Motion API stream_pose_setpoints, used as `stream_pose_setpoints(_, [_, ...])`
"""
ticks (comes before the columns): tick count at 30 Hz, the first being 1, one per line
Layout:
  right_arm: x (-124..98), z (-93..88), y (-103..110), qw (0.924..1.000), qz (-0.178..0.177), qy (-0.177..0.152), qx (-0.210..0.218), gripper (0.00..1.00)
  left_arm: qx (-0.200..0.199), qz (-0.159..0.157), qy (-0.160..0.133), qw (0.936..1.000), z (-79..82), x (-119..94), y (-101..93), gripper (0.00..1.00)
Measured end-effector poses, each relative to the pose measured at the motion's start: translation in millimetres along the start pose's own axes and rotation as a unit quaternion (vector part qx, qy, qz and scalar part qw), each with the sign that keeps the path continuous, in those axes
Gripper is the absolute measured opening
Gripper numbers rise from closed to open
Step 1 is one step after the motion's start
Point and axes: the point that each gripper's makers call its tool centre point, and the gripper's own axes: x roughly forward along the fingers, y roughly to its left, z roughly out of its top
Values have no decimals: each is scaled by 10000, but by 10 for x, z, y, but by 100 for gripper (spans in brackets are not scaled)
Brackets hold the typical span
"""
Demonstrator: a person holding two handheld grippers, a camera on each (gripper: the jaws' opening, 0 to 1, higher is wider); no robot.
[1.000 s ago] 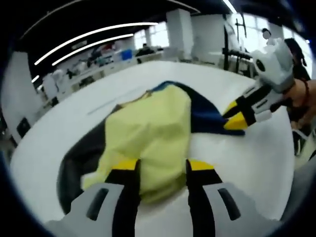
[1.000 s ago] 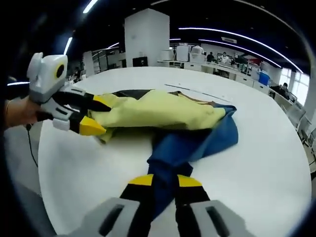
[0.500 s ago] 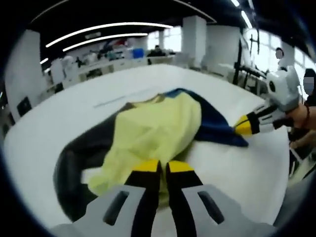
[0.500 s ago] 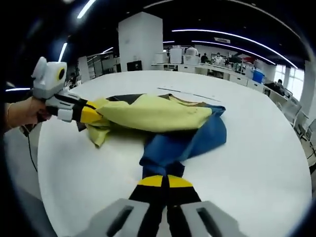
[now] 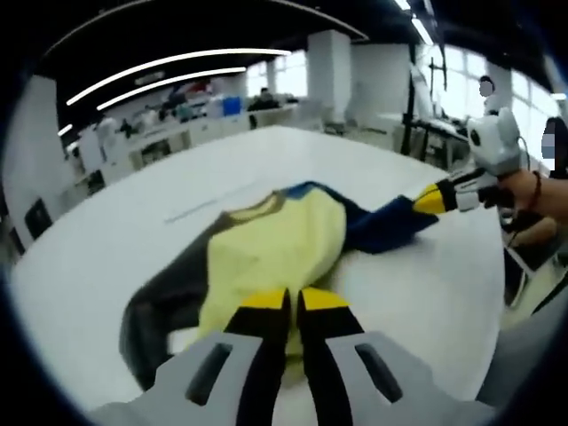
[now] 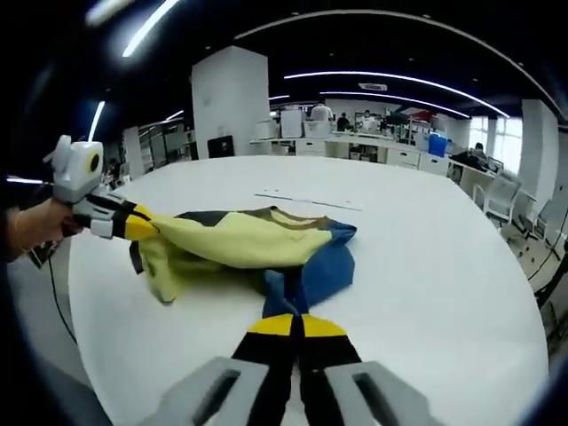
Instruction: Fold the garment on the visible template until the final outline fits inside the template.
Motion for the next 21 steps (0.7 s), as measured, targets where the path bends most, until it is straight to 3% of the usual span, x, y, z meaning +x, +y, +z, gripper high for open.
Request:
stream_pose_setpoints(7, [-225, 104, -309, 9992, -345, -126, 147, 0, 39, -100, -93, 9999, 122, -49, -23, 0])
stream_pose_setpoints(17, [-470, 148, -695, 9971, -746, -120, 77, 0, -41, 80, -50, 9999, 158, 34, 209, 0])
stream_pose_setpoints(21, [-552, 165, -970, 9944, -1039, -104, 159, 0, -81, 208, -56, 9997, 178, 85, 349, 0])
